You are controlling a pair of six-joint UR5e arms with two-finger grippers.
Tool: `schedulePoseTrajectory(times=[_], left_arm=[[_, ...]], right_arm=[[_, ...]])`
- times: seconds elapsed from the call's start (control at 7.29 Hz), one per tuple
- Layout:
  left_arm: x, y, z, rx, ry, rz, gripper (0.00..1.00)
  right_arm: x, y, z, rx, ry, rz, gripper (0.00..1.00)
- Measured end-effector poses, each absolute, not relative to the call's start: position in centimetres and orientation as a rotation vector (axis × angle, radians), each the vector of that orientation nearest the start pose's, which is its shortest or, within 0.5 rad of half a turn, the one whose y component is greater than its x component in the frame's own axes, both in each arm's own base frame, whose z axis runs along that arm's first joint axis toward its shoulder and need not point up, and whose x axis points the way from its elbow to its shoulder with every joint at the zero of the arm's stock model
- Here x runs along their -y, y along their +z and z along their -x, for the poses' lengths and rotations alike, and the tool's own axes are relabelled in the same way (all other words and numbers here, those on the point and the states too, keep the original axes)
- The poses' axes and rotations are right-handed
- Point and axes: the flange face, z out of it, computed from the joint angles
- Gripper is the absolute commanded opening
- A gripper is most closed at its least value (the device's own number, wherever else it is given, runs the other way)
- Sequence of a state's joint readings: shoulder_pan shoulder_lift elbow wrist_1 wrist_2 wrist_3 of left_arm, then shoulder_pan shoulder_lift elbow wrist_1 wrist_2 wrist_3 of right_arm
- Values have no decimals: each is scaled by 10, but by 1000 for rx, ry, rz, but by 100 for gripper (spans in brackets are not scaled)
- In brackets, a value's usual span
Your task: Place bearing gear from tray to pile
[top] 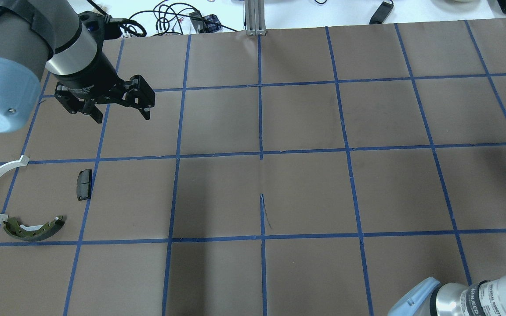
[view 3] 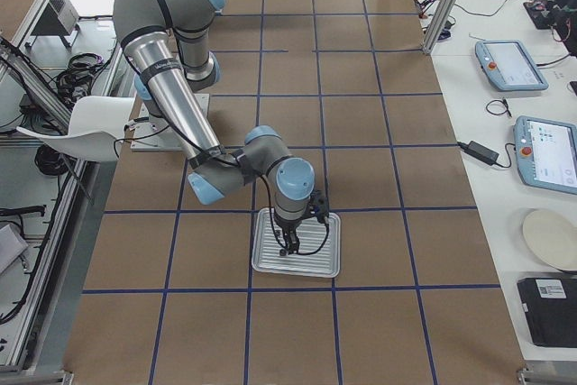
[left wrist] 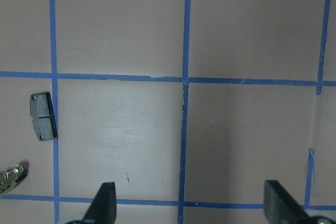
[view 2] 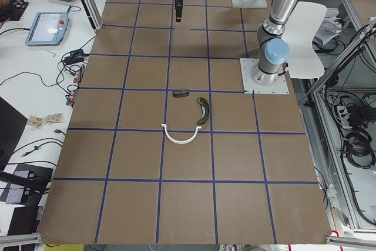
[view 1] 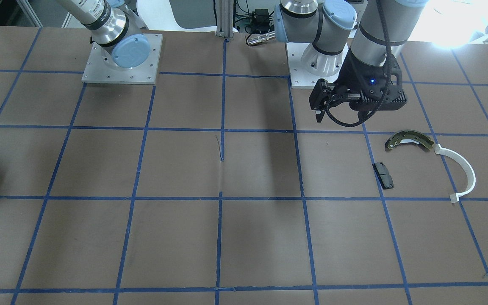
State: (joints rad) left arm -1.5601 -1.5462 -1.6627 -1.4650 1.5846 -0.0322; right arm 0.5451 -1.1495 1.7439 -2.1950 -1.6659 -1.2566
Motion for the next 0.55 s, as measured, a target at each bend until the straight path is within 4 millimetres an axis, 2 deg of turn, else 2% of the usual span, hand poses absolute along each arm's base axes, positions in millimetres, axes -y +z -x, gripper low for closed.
schedulePoseTrajectory(times=[0.14,0.27,0.41,0.55], left_arm=[[486,465,127,-3127,-60,68,100],[486,465,127,-3127,-60,68,100],[486,465,127,-3127,-60,68,100],[486,465,127,-3127,-60,68,100]], right_arm=[[405,212,442,-3205,103,387,96],[396,199,432,-3210,89,431,92],[393,194,426,-3210,72,456,88],[393,193,424,-3208,57,466,72]])
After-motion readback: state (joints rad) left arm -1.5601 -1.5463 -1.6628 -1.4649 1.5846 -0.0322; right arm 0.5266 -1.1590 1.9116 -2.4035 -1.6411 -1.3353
